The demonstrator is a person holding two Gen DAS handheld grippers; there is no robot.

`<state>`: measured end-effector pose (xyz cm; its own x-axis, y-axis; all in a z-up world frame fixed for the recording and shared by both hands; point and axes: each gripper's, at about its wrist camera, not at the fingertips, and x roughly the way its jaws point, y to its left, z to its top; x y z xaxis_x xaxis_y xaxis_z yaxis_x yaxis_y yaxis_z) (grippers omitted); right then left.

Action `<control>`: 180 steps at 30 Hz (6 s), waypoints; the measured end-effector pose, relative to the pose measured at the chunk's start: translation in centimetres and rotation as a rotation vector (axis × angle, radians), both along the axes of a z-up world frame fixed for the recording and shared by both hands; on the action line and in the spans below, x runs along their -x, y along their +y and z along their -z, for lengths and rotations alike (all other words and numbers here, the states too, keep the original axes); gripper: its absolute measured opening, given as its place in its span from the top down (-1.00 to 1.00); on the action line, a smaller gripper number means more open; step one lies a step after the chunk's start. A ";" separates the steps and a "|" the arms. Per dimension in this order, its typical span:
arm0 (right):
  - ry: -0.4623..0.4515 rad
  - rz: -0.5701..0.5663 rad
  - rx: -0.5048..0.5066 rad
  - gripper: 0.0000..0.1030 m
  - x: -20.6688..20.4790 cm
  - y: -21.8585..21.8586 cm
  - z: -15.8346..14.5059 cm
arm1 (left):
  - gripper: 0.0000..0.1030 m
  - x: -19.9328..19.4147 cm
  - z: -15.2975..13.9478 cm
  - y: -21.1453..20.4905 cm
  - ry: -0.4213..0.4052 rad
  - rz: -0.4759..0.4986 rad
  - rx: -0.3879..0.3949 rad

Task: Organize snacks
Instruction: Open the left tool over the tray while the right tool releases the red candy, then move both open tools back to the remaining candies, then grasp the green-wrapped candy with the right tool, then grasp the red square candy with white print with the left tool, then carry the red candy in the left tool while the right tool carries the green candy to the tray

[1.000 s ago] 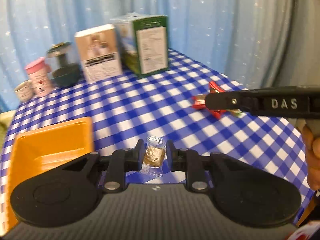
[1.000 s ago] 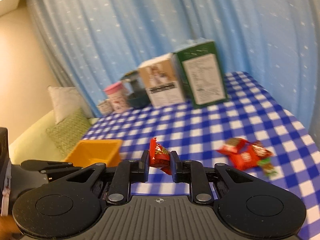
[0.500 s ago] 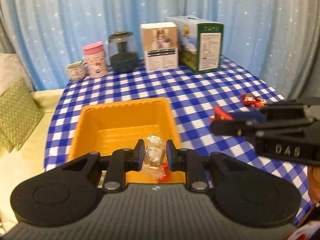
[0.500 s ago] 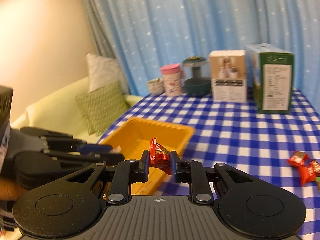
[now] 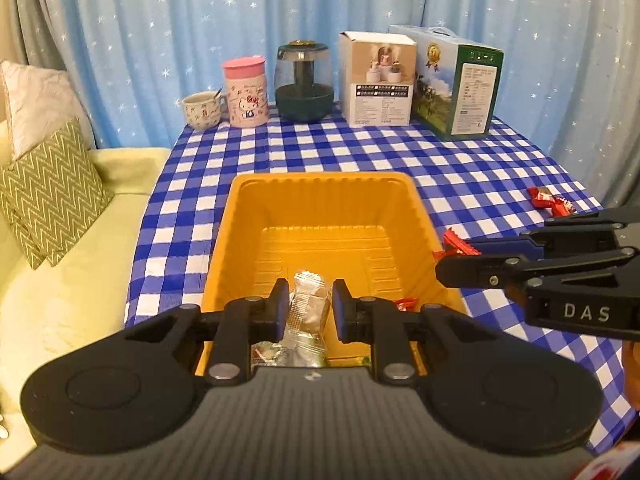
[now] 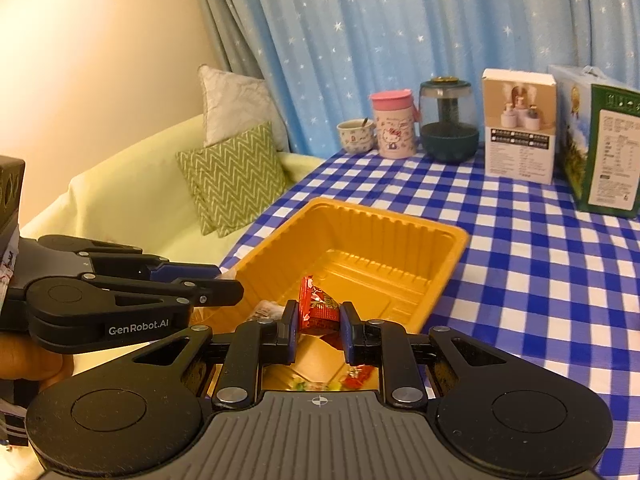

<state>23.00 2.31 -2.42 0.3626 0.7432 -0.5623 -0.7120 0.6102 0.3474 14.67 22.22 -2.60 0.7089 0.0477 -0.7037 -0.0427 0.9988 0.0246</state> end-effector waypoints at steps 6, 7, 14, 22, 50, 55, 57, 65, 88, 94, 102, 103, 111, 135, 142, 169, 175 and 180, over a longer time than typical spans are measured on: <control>0.025 0.002 0.015 0.59 -0.4 0.9 1.0 | 0.58 -0.4 0.9 0.8 0.009 -0.001 0.024; 0.029 0.002 0.017 0.59 -0.5 1.0 1.2 | 0.57 -0.4 1.1 0.9 0.009 -0.003 0.025; 0.046 0.004 0.014 0.59 -0.8 1.2 1.5 | 0.32 -0.1 1.2 2.2 0.008 -0.036 0.045; 0.057 -0.022 0.010 0.59 -0.4 1.9 1.5 | 0.31 0.7 0.7 2.8 -0.006 -0.056 0.029; 0.014 0.158 -0.006 -0.10 1.7 -8.0 -1.5 | -0.04 2.1 -1.7 -2.9 -0.046 -0.010 0.080; -0.016 0.209 0.004 -0.10 2.4 -10.9 -2.8 | -0.15 2.0 -2.4 -5.7 -0.055 0.025 0.089; -0.026 0.230 0.006 -0.10 2.6 -12.2 -3.2 | -0.22 1.9 -2.7 -6.8 -0.059 0.039 0.093; -0.056 0.332 0.016 -0.11 3.6 -17.9 -3.8 | -0.47 1.0 -3.7 -11.5 -0.078 0.105 0.098; -0.030 0.632 0.122 -0.10 -1.2 -31.5 2.9 | -0.57 -6.6 1.1 -23.7 -0.045 0.246 0.115; -0.026 0.605 0.144 -0.10 -4.3 -31.6 4.5 | -0.57 -9.0 3.8 -25.2 -0.023 0.267 0.076; -0.043 0.543 0.183 -0.10 -8.8 -30.5 6.9 | -0.57 -12.5 6.7 -26.2 0.000 0.307 0.058; -0.044 0.537 0.191 -0.10 -9.3 -30.3 7.3 | -0.57 -13.0 7.0 -26.2 0.000 0.315 0.053; -0.016 0.501 0.233 0.17 -12.8 -29.3 10.2 | -0.55 -15.5 7.7 -26.4 0.003 0.348 0.040; 0.064 0.590 0.169 0.61 -13.7 -31.6 9.6 | 0.05 -20.0 9.3 -34.7 -0.073 0.746 -0.061; 0.080 0.610 0.155 0.61 -14.0 -32.3 9.7 | 0.12 -21.3 11.1 -37.3 -0.006 0.827 -0.155; 0.066 0.511 0.116 0.61 -8.5 -27.9 6.1 | 0.56 -10.3 7.6 -27.6 0.077 0.341 0.062; 0.053 0.482 0.112 0.61 -5.5 -25.9 4.6 | 0.56 -7.3 6.1 -24.8 0.054 0.258 0.099; 0.033 0.460 0.094 0.61 -3.4 -24.4 3.4 | 0.56 -5.3 4.7 -23.5 0.031 0.215 0.106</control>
